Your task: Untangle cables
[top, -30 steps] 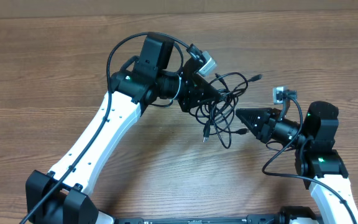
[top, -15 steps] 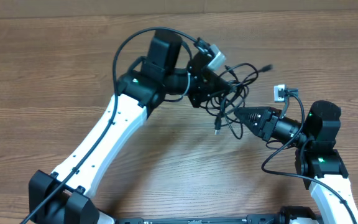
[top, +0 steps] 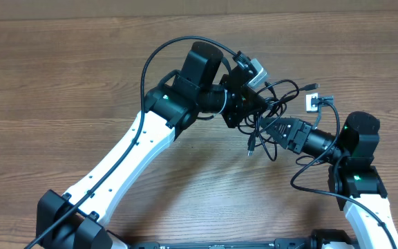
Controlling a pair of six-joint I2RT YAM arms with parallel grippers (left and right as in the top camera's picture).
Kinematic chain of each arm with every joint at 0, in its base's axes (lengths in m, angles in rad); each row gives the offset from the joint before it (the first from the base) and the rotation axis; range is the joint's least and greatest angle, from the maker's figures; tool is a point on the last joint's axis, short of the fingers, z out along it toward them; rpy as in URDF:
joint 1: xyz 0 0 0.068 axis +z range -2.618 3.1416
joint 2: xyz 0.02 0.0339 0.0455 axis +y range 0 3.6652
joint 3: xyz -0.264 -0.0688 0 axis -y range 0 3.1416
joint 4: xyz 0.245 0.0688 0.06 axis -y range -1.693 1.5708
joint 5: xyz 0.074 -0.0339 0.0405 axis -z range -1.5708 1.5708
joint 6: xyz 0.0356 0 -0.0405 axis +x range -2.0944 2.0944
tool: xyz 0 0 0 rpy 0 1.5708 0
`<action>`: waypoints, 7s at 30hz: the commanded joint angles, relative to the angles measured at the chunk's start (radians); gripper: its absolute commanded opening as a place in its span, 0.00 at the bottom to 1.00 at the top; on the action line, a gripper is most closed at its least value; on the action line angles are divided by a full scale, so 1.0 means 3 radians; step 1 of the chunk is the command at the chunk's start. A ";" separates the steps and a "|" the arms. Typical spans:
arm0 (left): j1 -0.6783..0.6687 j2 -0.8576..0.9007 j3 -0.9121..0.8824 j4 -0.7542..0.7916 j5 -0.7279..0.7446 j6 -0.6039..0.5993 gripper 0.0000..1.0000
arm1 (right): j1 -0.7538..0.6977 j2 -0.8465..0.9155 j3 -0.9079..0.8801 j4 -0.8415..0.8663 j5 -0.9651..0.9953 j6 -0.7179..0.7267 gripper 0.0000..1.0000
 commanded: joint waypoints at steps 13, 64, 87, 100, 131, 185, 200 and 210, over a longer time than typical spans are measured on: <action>-0.0234 -0.0078 0.0058 0.0078 0.0014 -0.0048 0.04 | 0.0001 -0.0014 0.0064 0.0150 -0.0117 0.0261 0.37; 0.0117 -0.0079 0.0058 -0.0598 -0.0725 -0.0551 0.04 | -0.0008 -0.0014 0.0062 -0.0486 0.1083 0.0159 0.04; 0.0117 -0.0079 0.0058 -0.1469 -0.0551 0.0516 0.04 | -0.0010 -0.0015 0.0062 -0.1002 0.2946 0.0158 0.04; 0.0117 -0.0079 0.0058 -0.1534 -0.0319 0.0788 0.04 | -0.0009 -0.0015 0.0062 -0.0991 0.2790 -0.0014 0.04; 0.0345 -0.0078 0.0058 -0.0931 -0.0788 -0.0009 0.04 | 0.0001 -0.0231 0.0062 -0.0579 0.0945 -0.0930 0.24; 0.0064 -0.0079 0.0058 -0.0328 0.0209 -0.0338 0.04 | 0.0036 0.0132 0.0060 -0.0832 0.0992 -0.1963 0.13; 0.0064 -0.0078 0.0057 -0.0546 -0.0418 -0.0334 0.04 | 0.0034 0.0131 0.0060 -0.0615 0.0393 -0.1921 0.04; 0.0020 -0.0078 0.0052 -0.0743 -0.0393 -0.0332 0.04 | 0.0034 0.0131 0.0060 -0.0395 0.0179 -0.1751 0.04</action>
